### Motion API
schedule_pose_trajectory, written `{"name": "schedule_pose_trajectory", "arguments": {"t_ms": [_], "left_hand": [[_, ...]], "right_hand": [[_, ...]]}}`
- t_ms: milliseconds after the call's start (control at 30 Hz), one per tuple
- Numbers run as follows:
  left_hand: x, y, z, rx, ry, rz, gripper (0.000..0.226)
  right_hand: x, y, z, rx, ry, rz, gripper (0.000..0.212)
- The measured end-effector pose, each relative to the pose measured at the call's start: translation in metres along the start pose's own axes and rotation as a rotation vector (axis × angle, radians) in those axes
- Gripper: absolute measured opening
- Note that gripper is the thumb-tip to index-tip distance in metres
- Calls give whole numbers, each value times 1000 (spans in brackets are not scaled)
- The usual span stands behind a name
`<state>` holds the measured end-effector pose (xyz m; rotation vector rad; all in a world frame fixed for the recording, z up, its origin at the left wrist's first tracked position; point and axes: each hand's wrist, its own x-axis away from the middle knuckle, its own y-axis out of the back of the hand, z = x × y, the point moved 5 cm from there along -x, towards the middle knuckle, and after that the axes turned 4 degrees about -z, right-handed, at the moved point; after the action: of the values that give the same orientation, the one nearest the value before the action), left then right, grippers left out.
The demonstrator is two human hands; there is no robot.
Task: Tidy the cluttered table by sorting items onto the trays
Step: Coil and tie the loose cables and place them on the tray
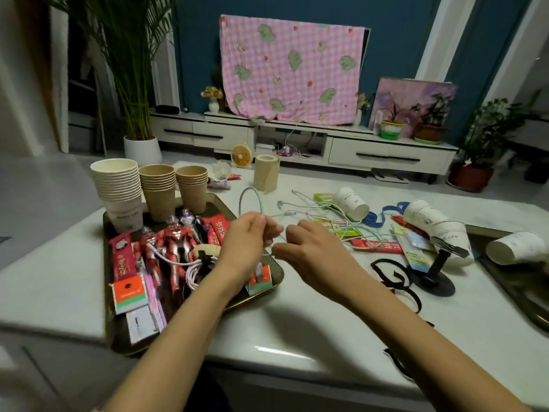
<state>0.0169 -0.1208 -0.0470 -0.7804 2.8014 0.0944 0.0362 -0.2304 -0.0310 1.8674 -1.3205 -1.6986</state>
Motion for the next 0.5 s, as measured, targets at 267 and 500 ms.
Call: {"name": "schedule_pose_trajectory", "arguments": {"t_ms": [267, 500], "left_hand": [[0, -13, 16, -146, 21, 92, 35], [-5, -18, 14, -122, 70, 181, 30]], "right_hand": [[-8, -8, -22, -203, -112, 154, 17], [-17, 2, -60, -322, -219, 96, 18]]}}
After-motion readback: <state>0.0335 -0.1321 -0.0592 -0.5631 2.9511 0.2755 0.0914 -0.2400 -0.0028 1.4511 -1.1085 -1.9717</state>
